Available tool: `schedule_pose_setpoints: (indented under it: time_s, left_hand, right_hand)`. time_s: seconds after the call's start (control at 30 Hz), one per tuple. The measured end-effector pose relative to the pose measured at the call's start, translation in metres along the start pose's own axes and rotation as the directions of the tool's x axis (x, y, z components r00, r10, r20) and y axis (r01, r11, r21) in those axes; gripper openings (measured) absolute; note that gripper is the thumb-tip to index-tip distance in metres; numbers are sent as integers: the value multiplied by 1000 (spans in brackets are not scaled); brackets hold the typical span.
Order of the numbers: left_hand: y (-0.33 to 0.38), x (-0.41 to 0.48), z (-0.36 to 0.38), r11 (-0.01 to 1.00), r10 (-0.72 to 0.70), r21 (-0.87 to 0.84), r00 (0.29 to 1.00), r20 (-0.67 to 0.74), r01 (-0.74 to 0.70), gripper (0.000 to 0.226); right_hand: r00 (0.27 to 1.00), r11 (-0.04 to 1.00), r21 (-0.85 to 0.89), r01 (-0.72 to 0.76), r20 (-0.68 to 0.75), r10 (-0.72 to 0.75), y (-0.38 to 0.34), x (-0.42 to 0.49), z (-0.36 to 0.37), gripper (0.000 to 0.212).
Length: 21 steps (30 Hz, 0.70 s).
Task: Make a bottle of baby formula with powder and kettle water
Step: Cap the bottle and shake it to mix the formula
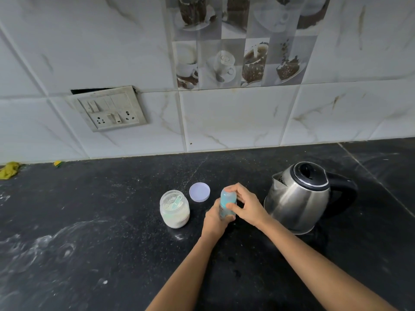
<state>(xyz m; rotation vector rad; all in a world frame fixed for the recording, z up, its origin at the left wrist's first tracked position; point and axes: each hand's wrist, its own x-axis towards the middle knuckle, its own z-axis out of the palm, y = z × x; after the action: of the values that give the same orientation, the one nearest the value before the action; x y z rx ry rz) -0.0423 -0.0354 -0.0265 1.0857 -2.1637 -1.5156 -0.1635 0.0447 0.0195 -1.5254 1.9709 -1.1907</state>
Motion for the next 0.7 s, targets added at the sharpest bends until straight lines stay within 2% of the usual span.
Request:
schedule_pose_setpoints:
  time_s: [0.13,0.27,0.43,0.6,0.7]
  left_hand:
    - [-1,-2,2,1000,15,4,999,-28,-15,59]
    - [1,-6,4,999,39,12,997,-62,-38,50]
    - [3,-9,4,999,43,29,996,-84,-40,38]
    - [6,-9,2,999,20,50,998,-64,-17,39]
    - [14,-11,-2,998,19,68,999,-36,-16,43]
  right_hand:
    - [998,991,-128,34,-40,-39,7,0,6,44]
    - [980,962,-259,90,-149,-132,7,-6,19,54]
    - [961,929,-366,61,-231,-154,5,-9,30,61]
    - [970,915,-399,-63,-241,-38,-4,-10,36,60]
    - [986,911,-396,-119,-157,60,-7,-10,31,56]
